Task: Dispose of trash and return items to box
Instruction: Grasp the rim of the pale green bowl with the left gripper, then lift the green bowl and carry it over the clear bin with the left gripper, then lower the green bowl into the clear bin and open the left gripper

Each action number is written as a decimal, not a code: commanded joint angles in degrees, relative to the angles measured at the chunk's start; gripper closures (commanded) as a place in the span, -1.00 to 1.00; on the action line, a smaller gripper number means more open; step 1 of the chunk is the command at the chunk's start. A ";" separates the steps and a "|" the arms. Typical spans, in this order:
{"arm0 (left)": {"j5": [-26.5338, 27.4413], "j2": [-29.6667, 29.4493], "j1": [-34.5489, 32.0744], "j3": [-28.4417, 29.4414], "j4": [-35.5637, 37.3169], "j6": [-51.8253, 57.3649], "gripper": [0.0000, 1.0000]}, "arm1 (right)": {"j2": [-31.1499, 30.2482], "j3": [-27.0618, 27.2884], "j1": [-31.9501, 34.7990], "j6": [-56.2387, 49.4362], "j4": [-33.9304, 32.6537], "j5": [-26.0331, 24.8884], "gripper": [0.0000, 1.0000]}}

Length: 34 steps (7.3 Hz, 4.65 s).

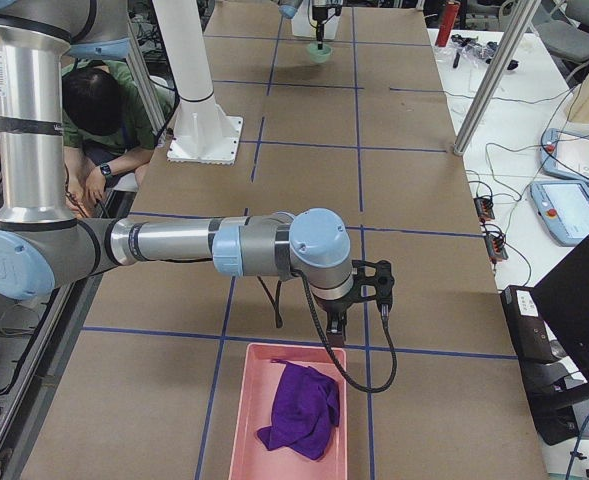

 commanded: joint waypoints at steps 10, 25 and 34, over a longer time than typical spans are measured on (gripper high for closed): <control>-6.19 -3.43 -28.39 -1.00 38.17 41.54 1.00 | -0.18 -7.04 -11.20 7.51 12.11 3.02 -1.00; 8.22 -8.46 -43.45 26.34 30.66 56.43 -1.00 | -0.62 -2.73 -11.20 10.77 12.47 3.74 -1.00; 7.86 -7.40 -33.56 -6.07 38.32 49.05 -1.00 | -1.94 -2.73 -11.11 10.24 12.56 3.47 -1.00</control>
